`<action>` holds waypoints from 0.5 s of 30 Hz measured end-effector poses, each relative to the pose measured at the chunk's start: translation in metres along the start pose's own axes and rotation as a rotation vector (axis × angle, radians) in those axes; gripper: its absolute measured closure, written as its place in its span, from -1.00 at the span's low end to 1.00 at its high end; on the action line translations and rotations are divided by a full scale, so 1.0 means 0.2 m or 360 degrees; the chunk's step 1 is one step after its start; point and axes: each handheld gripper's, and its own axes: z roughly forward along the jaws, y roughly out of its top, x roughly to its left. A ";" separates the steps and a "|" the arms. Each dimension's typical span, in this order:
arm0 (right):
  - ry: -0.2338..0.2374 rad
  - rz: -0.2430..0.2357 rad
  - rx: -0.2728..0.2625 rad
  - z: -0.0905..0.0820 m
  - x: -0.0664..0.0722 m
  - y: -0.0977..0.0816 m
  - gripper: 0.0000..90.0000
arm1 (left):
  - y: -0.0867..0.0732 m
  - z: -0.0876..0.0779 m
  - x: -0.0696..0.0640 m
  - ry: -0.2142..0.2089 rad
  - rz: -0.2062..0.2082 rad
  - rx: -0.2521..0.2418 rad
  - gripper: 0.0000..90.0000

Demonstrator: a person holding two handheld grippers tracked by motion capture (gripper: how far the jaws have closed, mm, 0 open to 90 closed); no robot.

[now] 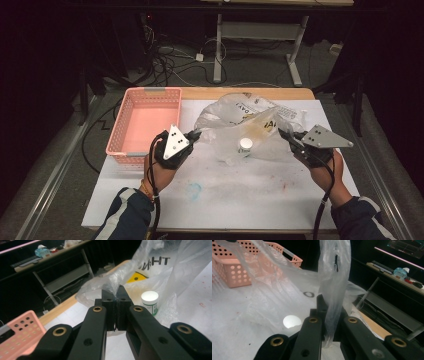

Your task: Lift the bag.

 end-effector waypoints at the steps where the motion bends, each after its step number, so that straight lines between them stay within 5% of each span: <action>1: -0.0001 -0.0002 -0.0005 0.01 -0.01 0.01 0.99 | 0.01 -0.01 0.00 0.0008 0.0008 -0.0003 0.91; 9: -0.0032 0.0030 -0.0073 0.02 -0.07 0.09 0.99 | 0.12 -0.03 0.02 0.0008 0.0036 -0.0081 0.91; 15: -0.0042 0.0098 -0.0084 0.07 -0.13 0.12 0.99 | 0.19 0.03 0.02 -0.0015 0.0028 -0.0099 0.91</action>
